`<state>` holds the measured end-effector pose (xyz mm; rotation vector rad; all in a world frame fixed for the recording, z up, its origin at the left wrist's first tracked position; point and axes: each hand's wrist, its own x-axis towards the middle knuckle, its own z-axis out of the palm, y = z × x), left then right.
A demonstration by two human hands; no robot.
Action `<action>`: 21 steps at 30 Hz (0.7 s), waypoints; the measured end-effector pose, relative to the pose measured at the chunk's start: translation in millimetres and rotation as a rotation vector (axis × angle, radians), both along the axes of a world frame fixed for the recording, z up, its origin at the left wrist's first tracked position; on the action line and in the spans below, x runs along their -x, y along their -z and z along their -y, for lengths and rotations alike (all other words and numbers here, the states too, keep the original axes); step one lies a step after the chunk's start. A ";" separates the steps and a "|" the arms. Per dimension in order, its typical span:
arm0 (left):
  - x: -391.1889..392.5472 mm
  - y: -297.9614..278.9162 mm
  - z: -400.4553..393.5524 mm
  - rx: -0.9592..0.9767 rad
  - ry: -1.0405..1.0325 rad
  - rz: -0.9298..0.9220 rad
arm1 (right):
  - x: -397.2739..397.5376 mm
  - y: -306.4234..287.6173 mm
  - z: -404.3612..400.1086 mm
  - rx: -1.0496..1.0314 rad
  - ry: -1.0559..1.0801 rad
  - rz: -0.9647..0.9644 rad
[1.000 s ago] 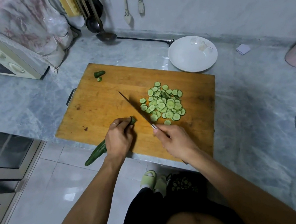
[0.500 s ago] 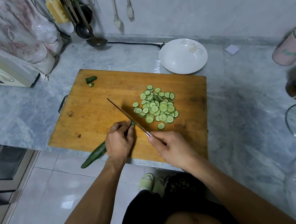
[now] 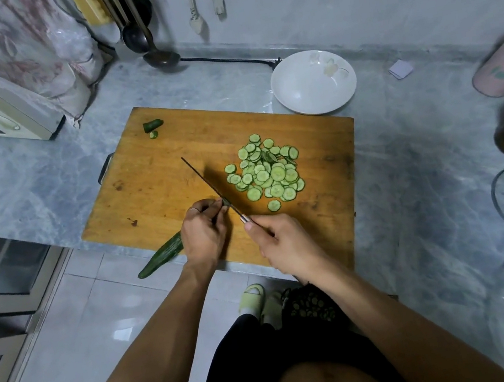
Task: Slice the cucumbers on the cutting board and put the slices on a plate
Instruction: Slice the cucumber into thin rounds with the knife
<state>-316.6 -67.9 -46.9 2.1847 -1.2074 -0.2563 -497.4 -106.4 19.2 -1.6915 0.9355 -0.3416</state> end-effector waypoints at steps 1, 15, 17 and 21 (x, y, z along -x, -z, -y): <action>0.0 -0.2 0.2 0.012 0.000 -0.003 | -3.3 2.1 2.0 -0.027 0.012 0.006; -1.7 0.0 -0.1 0.039 -0.014 -0.034 | 8.8 2.3 16.2 -0.095 0.109 -0.003; -2.4 2.4 -0.5 0.050 -0.018 -0.040 | 12.9 -2.7 16.3 -0.064 0.087 -0.006; -2.7 0.7 -0.3 0.062 -0.013 -0.032 | 14.3 -6.2 4.8 -0.014 0.026 -0.005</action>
